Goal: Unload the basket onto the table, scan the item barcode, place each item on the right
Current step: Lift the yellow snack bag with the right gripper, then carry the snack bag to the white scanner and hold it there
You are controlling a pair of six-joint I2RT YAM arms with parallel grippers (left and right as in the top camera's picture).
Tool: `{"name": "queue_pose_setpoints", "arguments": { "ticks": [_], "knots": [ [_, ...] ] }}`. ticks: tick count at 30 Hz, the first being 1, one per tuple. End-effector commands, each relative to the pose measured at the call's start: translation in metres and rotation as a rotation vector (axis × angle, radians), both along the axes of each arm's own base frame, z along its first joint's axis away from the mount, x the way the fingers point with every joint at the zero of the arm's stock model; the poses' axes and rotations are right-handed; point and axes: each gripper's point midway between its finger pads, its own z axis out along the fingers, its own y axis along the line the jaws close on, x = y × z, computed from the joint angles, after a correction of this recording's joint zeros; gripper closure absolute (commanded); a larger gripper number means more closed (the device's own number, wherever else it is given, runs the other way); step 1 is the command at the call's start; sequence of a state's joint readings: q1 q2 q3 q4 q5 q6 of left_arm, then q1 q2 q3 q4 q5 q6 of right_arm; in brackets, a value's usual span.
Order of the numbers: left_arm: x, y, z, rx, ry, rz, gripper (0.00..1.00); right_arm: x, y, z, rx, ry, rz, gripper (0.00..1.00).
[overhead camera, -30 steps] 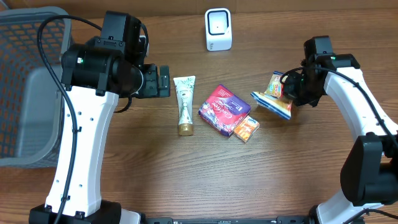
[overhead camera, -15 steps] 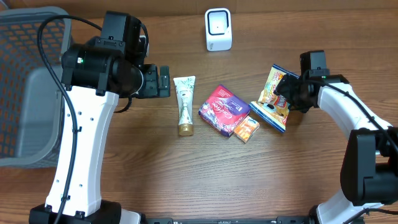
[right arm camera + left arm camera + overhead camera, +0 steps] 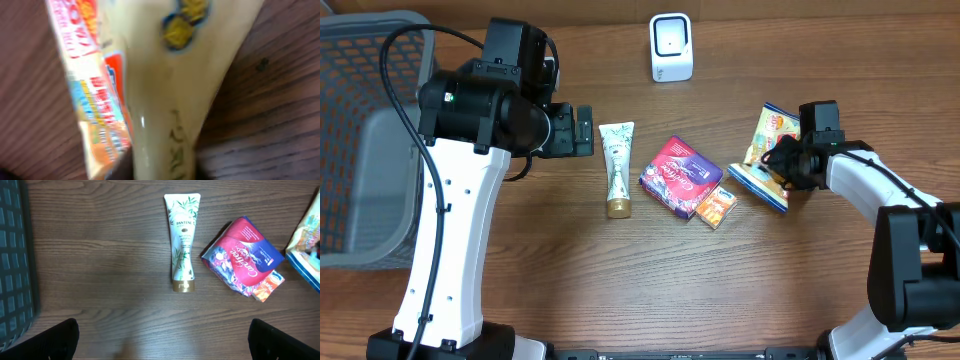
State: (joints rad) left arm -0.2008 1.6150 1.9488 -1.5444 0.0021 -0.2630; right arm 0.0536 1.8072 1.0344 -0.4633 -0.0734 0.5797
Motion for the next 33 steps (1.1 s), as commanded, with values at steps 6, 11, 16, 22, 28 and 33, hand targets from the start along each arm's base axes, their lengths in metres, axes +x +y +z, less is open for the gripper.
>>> {"name": "queue_pose_setpoints", "arguments": {
  "ticks": [6, 11, 16, 22, 28, 33],
  "knots": [
    [0.001, 0.004, 0.000, 0.007, -0.001, 0.022, 0.00, 0.021, 0.063, 0.078, 0.315, -0.126, 0.255, 0.96],
    [0.001, 0.004, 0.000, 0.007, -0.001, 0.022, 0.00, 0.030, 0.100, 0.188, 0.665, -0.288, 0.382, 0.96],
    [0.001, 0.004, 0.000, 0.007, -0.001, 0.022, 0.00, 0.006, 0.113, 0.259, 1.105, -0.249, 0.493, 0.96],
    [0.001, 0.004, 0.000, 0.007, -0.001, 0.022, 0.00, -0.026, 0.117, 0.287, 1.330, -0.108, 0.585, 0.96],
    [0.001, 0.004, 0.000, 0.007, -0.001, 0.022, 0.00, -0.036, 0.137, 0.286, 1.341, -0.057, 0.620, 0.97],
    [0.001, 0.004, 0.000, 0.007, -0.001, 0.022, 0.00, -0.037, 0.144, 0.285, 1.330, -0.059, 0.638, 0.97]
  ]
}}
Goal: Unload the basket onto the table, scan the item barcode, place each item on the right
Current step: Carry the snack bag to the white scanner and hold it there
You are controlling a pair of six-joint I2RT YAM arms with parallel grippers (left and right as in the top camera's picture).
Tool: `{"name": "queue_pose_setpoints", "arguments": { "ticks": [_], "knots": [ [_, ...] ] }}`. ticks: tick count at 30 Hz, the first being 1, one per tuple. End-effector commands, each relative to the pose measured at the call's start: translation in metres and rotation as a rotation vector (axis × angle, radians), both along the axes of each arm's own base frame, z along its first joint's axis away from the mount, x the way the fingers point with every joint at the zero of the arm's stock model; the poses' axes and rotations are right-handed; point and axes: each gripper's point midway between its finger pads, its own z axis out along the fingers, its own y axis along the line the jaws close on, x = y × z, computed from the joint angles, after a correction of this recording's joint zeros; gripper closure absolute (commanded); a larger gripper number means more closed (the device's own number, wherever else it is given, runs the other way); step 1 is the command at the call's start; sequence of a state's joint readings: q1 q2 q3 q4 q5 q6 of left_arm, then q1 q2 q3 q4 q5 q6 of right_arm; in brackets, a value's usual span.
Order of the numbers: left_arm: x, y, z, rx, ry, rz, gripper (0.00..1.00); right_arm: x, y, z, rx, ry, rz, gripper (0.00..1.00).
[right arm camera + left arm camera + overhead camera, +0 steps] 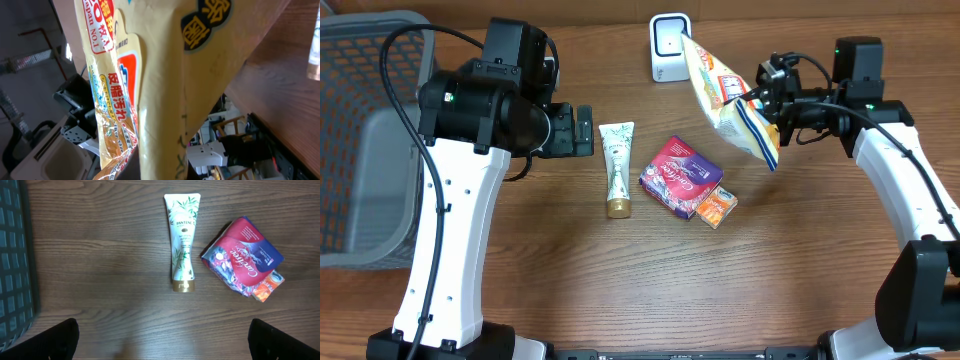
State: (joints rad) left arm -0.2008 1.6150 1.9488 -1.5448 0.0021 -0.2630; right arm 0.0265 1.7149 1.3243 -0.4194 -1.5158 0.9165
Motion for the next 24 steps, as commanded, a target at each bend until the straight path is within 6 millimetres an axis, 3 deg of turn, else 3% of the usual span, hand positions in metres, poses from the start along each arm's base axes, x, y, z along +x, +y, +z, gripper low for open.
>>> {"name": "queue_pose_setpoints", "arguments": {
  "ticks": [1, 5, 7, 11, 14, 16, 24],
  "knots": [
    [0.001, 0.003, 0.000, 0.007, -0.001, 0.022, 0.00, -0.006, 0.000, 0.017, 0.021, -0.053, 0.023, 0.96],
    [0.001, 0.004, 0.000, 0.007, -0.001, 0.022, 0.00, 0.001, 0.000, 0.013, -0.008, -0.058, -0.011, 0.96],
    [0.001, 0.004, 0.000, 0.007, -0.001, 0.022, 0.00, 0.016, -0.001, 0.003, -0.077, -0.085, -0.092, 0.96],
    [0.001, 0.004, 0.000, 0.007, -0.001, 0.022, 0.00, 0.069, -0.019, -0.039, -0.354, -0.099, -0.399, 0.96],
    [0.001, 0.004, 0.000, 0.007, -0.001, 0.022, 0.00, 0.096, -0.028, -0.059, -0.536, -0.137, -0.581, 0.96],
    [0.001, 0.004, 0.000, 0.007, -0.001, 0.022, 0.00, 0.108, -0.021, -0.063, -0.631, -0.209, -0.668, 0.96],
    [0.001, 0.004, 0.000, 0.007, -0.001, 0.022, 0.00, 0.137, 0.006, -0.063, -0.710, -0.356, -0.795, 0.96]
  ]
}}
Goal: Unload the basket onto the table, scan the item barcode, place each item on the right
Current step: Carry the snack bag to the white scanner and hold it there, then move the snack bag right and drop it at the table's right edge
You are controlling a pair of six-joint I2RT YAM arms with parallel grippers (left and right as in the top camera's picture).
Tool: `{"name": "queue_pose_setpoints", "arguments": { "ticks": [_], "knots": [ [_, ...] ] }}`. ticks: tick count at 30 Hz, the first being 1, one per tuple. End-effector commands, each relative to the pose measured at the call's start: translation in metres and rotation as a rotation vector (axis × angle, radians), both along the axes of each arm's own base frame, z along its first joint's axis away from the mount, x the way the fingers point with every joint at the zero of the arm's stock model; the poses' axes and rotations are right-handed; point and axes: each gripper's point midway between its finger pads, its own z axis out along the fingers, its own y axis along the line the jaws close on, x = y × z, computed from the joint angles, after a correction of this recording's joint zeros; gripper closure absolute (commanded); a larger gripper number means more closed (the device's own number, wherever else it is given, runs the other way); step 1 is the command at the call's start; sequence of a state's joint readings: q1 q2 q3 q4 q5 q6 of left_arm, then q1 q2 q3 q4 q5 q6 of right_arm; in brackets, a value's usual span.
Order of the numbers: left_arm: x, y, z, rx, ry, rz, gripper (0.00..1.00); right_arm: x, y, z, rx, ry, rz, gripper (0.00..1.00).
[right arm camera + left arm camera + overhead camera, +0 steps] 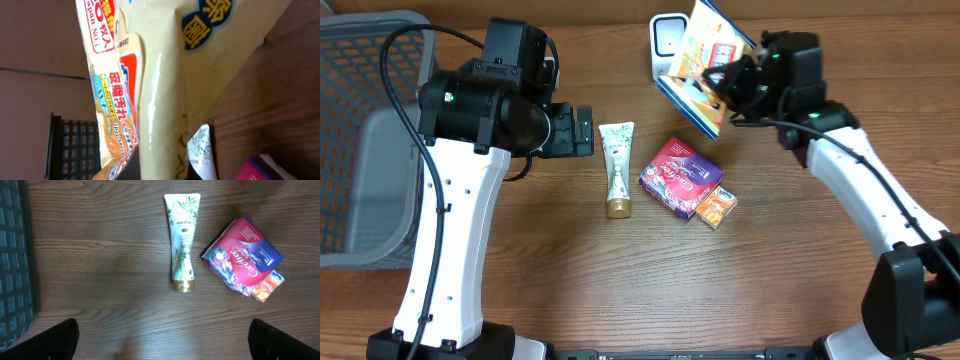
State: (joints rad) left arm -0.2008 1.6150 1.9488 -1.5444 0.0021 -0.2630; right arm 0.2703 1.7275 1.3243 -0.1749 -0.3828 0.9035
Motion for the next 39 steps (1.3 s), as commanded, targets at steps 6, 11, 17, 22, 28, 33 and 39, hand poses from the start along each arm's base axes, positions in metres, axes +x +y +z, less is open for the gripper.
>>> {"name": "queue_pose_setpoints", "arguments": {
  "ticks": [6, 11, 17, 22, 28, 33, 39],
  "knots": [
    [0.001, 0.004, 0.000, 0.007, -0.001, 0.022, 0.00, 0.069, 0.000, -0.012, -0.103, -0.103, -0.110, 0.96],
    [0.001, 0.004, 0.000, 0.007, -0.001, 0.022, 0.00, 0.106, 0.027, -0.028, -0.171, -0.159, -0.057, 0.96],
    [0.001, 0.004, 0.000, 0.007, -0.001, 0.022, 0.00, 0.114, 0.026, -0.036, -0.244, -0.189, -0.049, 0.96],
    [0.001, 0.004, 0.000, 0.007, -0.001, 0.022, 0.00, 0.112, 0.025, -0.036, -0.262, -0.164, -0.040, 0.96],
    [0.001, 0.004, 0.000, 0.007, -0.001, 0.022, 0.00, 0.117, -0.034, 0.005, -0.265, -0.110, -0.150, 0.96],
    [0.001, 0.004, 0.000, 0.007, -0.001, 0.022, 0.00, 0.103, -0.195, 0.016, -0.236, 0.107, -0.455, 0.96],
    [0.001, 0.004, 0.000, 0.007, -0.001, 0.022, 0.00, 0.016, -0.389, -0.049, -0.262, 0.487, -0.791, 0.96]
  ]
}}
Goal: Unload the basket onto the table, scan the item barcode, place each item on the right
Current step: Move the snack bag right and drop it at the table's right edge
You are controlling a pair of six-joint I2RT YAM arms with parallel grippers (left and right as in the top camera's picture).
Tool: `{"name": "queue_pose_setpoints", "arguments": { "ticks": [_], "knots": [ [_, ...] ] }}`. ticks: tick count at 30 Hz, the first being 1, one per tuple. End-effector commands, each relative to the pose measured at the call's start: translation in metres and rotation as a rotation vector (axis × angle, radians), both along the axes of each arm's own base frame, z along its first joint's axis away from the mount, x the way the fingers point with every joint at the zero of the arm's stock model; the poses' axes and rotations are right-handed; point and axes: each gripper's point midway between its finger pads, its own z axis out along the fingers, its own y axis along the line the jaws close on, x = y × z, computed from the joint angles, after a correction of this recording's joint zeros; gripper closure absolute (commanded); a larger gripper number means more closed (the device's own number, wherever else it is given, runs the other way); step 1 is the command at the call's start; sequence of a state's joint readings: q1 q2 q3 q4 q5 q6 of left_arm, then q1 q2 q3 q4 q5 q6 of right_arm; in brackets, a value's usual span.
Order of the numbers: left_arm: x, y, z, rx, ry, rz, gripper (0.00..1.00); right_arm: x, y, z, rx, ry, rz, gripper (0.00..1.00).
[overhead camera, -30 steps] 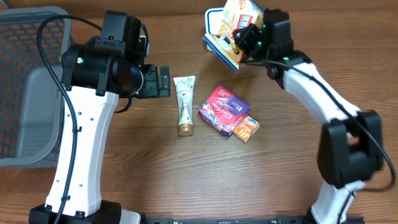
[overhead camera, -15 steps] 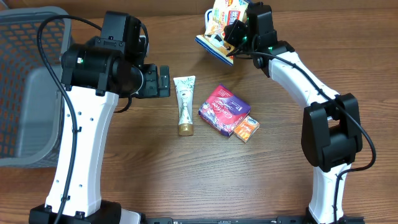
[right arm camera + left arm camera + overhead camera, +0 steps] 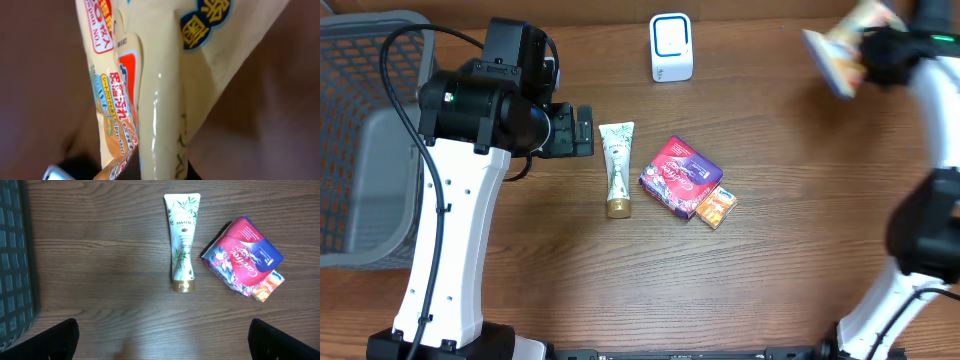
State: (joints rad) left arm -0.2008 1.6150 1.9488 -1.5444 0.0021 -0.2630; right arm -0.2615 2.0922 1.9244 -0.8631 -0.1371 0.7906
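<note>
The white barcode scanner (image 3: pixel 671 47) stands at the table's far edge, its blue-rimmed face showing. My right gripper (image 3: pixel 880 45) is shut on a yellow printed packet (image 3: pixel 842 42), held in the air at the far right, well away from the scanner. In the right wrist view the packet (image 3: pixel 155 75) fills the frame and hides most of my right gripper (image 3: pixel 155 170). My left gripper (image 3: pixel 582 130) hangs open and empty left of the tube; its dark fingertips (image 3: pixel 60 340) show at the bottom corners.
A white Pantene tube (image 3: pixel 617 168) lies mid-table, with a red and purple pack (image 3: pixel 680 175) and a small orange box (image 3: pixel 717 207) to its right. A grey mesh basket (image 3: pixel 360 130) takes up the left side.
My right gripper, with the packet still in it, was right in front of the scanner and is now at the far right. The left arm and the table items have not moved.
My right gripper was shut on the packet where it lay on the table at the right. Then it held the packet in the air right of the scanner, then close against the scanner's face, and now far off to the right.
</note>
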Motion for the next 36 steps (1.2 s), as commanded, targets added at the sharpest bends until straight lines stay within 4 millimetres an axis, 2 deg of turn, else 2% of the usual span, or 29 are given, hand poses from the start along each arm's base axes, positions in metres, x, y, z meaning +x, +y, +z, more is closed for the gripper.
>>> {"name": "queue_pose_setpoints", "arguments": {
  "ticks": [1, 3, 6, 11, 13, 15, 16, 18, 19, 20, 21, 23, 24, 27, 29, 30, 31, 32, 34, 35, 36],
  "knots": [
    [0.001, 0.004, 0.000, 0.007, -0.001, 0.022, 0.00, -0.050, -0.095, 0.002, -0.032, 0.083, -0.207, 0.96],
    [0.001, 0.004, 0.000, 0.007, -0.001, 0.022, 0.00, -0.082, -0.138, -0.015, -0.039, 0.162, -0.309, 0.96],
    [0.001, 0.004, 0.000, 0.007, -0.001, 0.022, 0.00, -0.116, -0.181, -0.038, -0.033, 0.235, -0.396, 0.96],
    [0.001, 0.004, 0.000, 0.007, -0.001, 0.022, 0.00, -0.151, -0.224, -0.065, -0.038, 0.310, -0.502, 0.96],
    [0.001, 0.004, 0.000, 0.007, -0.001, 0.022, 0.00, -0.162, -0.235, -0.074, -0.060, 0.346, -0.533, 0.96],
    [0.001, 0.004, 0.000, 0.007, -0.001, 0.022, 0.00, -0.164, -0.236, -0.082, -0.056, 0.364, -0.537, 0.96],
    [0.001, 0.004, 0.000, 0.007, -0.001, 0.022, 0.00, -0.164, -0.236, -0.086, -0.054, 0.369, -0.535, 0.89],
    [0.001, 0.004, 0.000, 0.007, -0.001, 0.022, 0.00, -0.163, -0.237, -0.088, -0.065, 0.372, -0.510, 0.54],
    [0.001, 0.004, 0.000, 0.007, -0.001, 0.022, 0.00, -0.161, -0.237, -0.087, -0.078, 0.373, -0.478, 0.28],
    [0.001, 0.004, 0.000, 0.007, -0.001, 0.022, 0.00, -0.161, -0.236, -0.082, -0.086, 0.372, -0.457, 0.07],
    [0.001, 0.004, 0.000, 0.007, -0.001, 0.022, 0.00, -0.161, -0.235, -0.076, -0.086, 0.369, -0.453, 0.00],
    [0.001, 0.004, 0.000, 0.007, -0.001, 0.022, 0.00, -0.160, -0.233, -0.057, -0.079, 0.346, -0.448, 0.00],
    [0.001, 0.004, 0.000, 0.007, -0.001, 0.022, 0.00, -0.160, -0.232, -0.035, -0.086, 0.322, -0.448, 0.00],
    [0.001, 0.004, 0.000, 0.007, -0.001, 0.022, 0.00, -0.157, -0.228, 0.007, -0.112, 0.262, -0.427, 0.00],
    [0.001, 0.004, 0.000, 0.007, -0.001, 0.022, 0.00, -0.144, -0.208, 0.061, -0.120, 0.144, -0.346, 0.00],
    [0.001, 0.004, 0.000, 0.007, -0.001, 0.022, 0.00, -0.133, -0.177, 0.098, -0.079, 0.038, -0.259, 0.00],
    [0.001, 0.004, 0.000, 0.007, -0.001, 0.022, 0.00, -0.131, -0.169, 0.106, -0.066, 0.015, -0.239, 0.00],
    [0.001, 0.004, 0.000, 0.007, -0.001, 0.022, 0.00, -0.124, -0.139, 0.129, -0.035, -0.056, -0.141, 0.00],
    [0.001, 0.004, 0.000, 0.007, -0.001, 0.022, 0.00, -0.116, -0.093, 0.154, -0.017, -0.121, -0.005, 0.00],
    [0.001, 0.004, 0.000, 0.007, -0.001, 0.022, 0.00, -0.112, -0.065, 0.163, -0.017, -0.136, 0.077, 0.00],
    [0.001, 0.004, 0.000, 0.007, -0.001, 0.022, 0.00, -0.109, -0.044, 0.165, -0.021, -0.135, 0.137, 0.00]
  ]
}}
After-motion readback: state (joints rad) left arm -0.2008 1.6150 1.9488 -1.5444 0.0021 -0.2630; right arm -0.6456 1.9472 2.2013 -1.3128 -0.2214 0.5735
